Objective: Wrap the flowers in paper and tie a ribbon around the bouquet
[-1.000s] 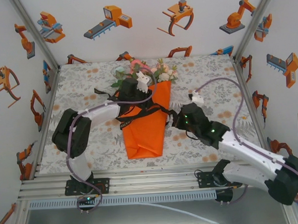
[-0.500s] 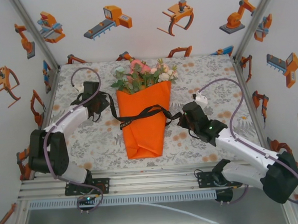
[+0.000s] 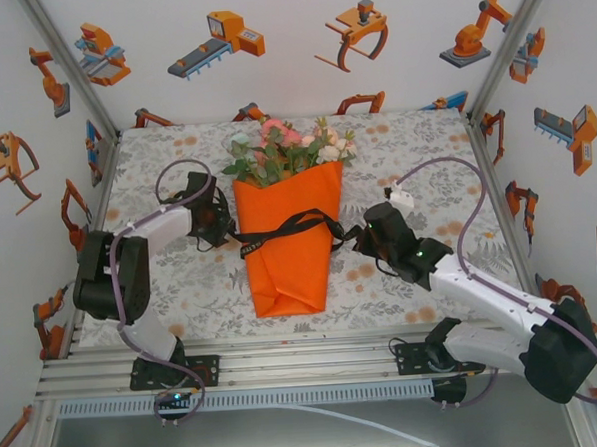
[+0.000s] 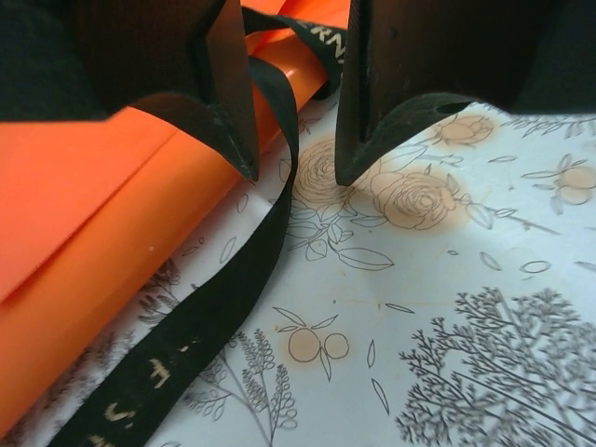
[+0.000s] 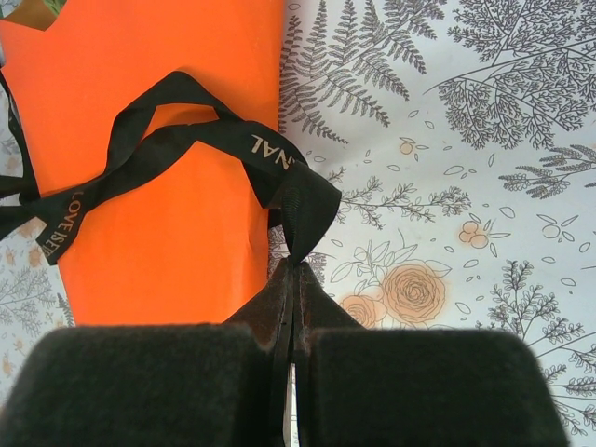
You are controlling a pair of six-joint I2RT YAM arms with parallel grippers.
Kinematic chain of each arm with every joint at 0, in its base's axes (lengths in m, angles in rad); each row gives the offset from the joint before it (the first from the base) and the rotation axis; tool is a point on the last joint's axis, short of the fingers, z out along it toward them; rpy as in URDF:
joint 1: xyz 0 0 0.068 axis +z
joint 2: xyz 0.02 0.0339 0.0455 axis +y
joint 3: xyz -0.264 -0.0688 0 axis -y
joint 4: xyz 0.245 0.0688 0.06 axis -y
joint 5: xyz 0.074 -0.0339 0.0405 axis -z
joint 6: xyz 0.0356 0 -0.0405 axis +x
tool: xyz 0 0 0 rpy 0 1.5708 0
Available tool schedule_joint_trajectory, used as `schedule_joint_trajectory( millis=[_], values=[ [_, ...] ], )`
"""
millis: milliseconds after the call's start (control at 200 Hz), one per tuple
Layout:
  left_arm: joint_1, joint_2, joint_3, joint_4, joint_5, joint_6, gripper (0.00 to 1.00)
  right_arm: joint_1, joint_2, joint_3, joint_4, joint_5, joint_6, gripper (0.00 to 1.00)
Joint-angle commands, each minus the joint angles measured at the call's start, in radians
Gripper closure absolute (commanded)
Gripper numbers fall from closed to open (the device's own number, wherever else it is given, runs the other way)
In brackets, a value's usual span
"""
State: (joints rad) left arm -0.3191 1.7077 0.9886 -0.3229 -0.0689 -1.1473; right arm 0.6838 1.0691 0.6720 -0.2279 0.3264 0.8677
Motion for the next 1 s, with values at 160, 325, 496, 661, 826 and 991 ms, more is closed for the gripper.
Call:
schedule_joint_trajectory(
  millis=[160, 325, 496, 661, 826, 991],
  values=[
    [0.022, -0.015, 0.008, 0.006, 0.031, -0.022, 0.92, -0.138, 0.001, 0.100, -0.009, -0.027, -0.041, 1.00],
    [0.092, -0.076, 0.010, -0.070, -0.046, 0.049, 0.99, -0.517, -0.004, 0.153, -0.027, -0.148, -0.057, 1.00],
    [0.183, -0.088, -0.054, -0.044, -0.043, 0.071, 1.00, -0.794, 0.109, 0.202, 0.000, -0.256, -0.030, 1.00],
    [0.290, -0.111, -0.098, -0.047, -0.075, 0.122, 1.00, -0.953, 0.210, 0.230, 0.041, -0.310, 0.015, 1.00],
    [0.435, -0.154, -0.119, -0.044, -0.098, 0.187, 1.00, -1.055, 0.300, 0.272, 0.063, -0.326, 0.067, 1.00],
    [0.542, -0.215, -0.120, -0.053, -0.127, 0.203, 1.00, -1.101, 0.353, 0.311, 0.063, -0.277, 0.114, 1.00]
  ],
)
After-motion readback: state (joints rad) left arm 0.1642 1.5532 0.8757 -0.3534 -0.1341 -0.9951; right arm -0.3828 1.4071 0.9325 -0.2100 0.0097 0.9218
